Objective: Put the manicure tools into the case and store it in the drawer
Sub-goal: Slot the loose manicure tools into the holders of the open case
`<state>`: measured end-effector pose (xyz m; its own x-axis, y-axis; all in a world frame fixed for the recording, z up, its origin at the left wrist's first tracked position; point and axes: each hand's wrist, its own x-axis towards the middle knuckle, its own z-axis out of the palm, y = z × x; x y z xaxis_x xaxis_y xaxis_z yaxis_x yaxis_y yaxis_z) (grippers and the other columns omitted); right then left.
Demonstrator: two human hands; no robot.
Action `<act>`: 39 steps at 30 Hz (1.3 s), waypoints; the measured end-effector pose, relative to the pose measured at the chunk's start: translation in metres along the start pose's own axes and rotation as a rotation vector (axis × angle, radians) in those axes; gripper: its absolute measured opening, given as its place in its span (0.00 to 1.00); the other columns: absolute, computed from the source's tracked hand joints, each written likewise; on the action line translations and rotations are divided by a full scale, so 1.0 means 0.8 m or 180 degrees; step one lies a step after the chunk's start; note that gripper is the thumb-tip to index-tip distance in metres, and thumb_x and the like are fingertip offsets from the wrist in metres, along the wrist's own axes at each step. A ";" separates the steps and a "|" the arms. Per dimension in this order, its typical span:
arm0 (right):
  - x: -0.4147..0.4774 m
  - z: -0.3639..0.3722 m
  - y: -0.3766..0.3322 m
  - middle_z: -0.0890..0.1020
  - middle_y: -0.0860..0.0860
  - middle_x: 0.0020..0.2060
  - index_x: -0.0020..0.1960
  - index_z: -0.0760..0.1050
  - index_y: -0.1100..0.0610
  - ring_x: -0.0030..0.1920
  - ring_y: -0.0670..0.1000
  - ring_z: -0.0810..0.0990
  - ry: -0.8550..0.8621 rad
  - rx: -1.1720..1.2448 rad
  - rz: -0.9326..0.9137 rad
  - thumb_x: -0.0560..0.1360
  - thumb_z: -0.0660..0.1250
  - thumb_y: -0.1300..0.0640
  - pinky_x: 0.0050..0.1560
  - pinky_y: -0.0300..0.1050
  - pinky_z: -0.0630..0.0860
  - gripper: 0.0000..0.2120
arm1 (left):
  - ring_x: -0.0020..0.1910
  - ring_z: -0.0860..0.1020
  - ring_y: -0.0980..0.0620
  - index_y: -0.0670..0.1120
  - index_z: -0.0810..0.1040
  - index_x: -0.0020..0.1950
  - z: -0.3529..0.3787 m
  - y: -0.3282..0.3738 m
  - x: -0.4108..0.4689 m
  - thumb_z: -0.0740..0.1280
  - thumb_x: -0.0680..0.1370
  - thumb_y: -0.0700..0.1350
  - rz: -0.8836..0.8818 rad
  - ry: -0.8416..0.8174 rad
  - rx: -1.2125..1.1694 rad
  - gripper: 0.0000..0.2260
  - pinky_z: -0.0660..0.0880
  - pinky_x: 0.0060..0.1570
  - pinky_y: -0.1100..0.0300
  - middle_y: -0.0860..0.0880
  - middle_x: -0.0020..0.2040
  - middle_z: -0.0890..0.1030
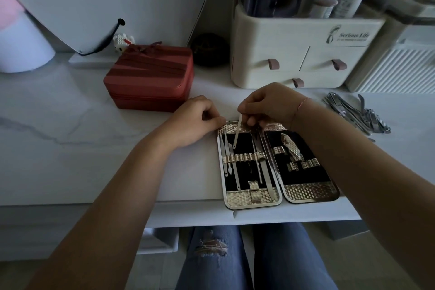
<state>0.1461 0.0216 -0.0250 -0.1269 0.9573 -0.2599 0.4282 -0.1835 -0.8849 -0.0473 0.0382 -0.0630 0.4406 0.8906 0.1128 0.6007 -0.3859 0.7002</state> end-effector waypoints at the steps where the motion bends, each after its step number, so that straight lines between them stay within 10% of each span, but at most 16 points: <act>1: 0.000 0.000 0.000 0.82 0.53 0.32 0.39 0.79 0.60 0.26 0.42 0.78 -0.0061 -0.0066 -0.0007 0.73 0.68 0.63 0.25 0.33 0.73 0.05 | 0.38 0.71 0.60 0.49 0.75 0.37 0.000 0.000 0.000 0.71 0.73 0.47 0.0001 -0.0002 0.0001 0.07 0.65 0.37 0.74 0.54 0.41 0.73; 7: -0.005 0.005 -0.006 0.82 0.66 0.40 0.41 0.81 0.58 0.34 0.54 0.73 -0.0297 -0.0799 -0.0278 0.70 0.71 0.58 0.30 0.39 0.71 0.03 | 0.37 0.71 0.60 0.46 0.77 0.39 0.000 -0.002 0.001 0.71 0.72 0.47 0.0027 0.0008 -0.0009 0.07 0.65 0.37 0.72 0.54 0.40 0.72; 13: -0.016 0.013 -0.009 0.79 0.51 0.28 0.43 0.83 0.56 0.28 0.43 0.73 -0.0214 -0.1434 -0.0636 0.72 0.70 0.55 0.32 0.35 0.72 0.05 | 0.37 0.71 0.59 0.48 0.75 0.37 0.000 -0.003 0.001 0.71 0.72 0.47 0.0014 -0.0006 -0.0050 0.07 0.66 0.38 0.68 0.54 0.41 0.73; 18: -0.037 0.008 -0.003 0.80 0.57 0.43 0.50 0.81 0.57 0.42 0.55 0.78 -0.0396 -0.2139 -0.0889 0.75 0.61 0.43 0.45 0.46 0.73 0.19 | 0.38 0.71 0.59 0.49 0.74 0.36 0.000 -0.002 0.000 0.71 0.73 0.47 0.0034 -0.0010 0.0005 0.08 0.66 0.38 0.69 0.53 0.40 0.73; 27: -0.049 0.001 0.008 0.75 0.48 0.51 0.57 0.79 0.44 0.49 0.44 0.75 -0.0596 -0.1983 -0.0989 0.76 0.57 0.43 0.49 0.37 0.69 0.16 | 0.36 0.70 0.59 0.48 0.75 0.37 -0.001 0.000 0.000 0.71 0.73 0.46 0.0072 -0.0006 -0.0013 0.07 0.64 0.37 0.70 0.53 0.39 0.72; 35: -0.084 -0.044 0.033 0.81 0.39 0.41 0.51 0.80 0.49 0.42 0.39 0.80 0.0870 -0.1486 -0.1196 0.73 0.67 0.55 0.47 0.30 0.75 0.08 | 0.39 0.72 0.56 0.47 0.75 0.37 0.001 -0.003 0.000 0.71 0.73 0.44 0.0095 0.0029 -0.0043 0.07 0.67 0.42 0.64 0.52 0.40 0.73; 39: -0.109 -0.112 0.069 0.82 0.49 0.37 0.42 0.81 0.51 0.40 0.50 0.79 0.1562 -0.2242 -0.0534 0.68 0.73 0.57 0.44 0.40 0.71 0.03 | 0.40 0.73 0.56 0.45 0.76 0.38 0.001 -0.004 0.000 0.71 0.73 0.46 0.0097 0.0005 -0.0061 0.07 0.67 0.44 0.64 0.52 0.41 0.74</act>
<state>0.2610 -0.0520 -0.0167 0.0924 0.9771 0.1916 0.9122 -0.0059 -0.4097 -0.0489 0.0390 -0.0662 0.4574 0.8789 0.1352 0.5743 -0.4081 0.7097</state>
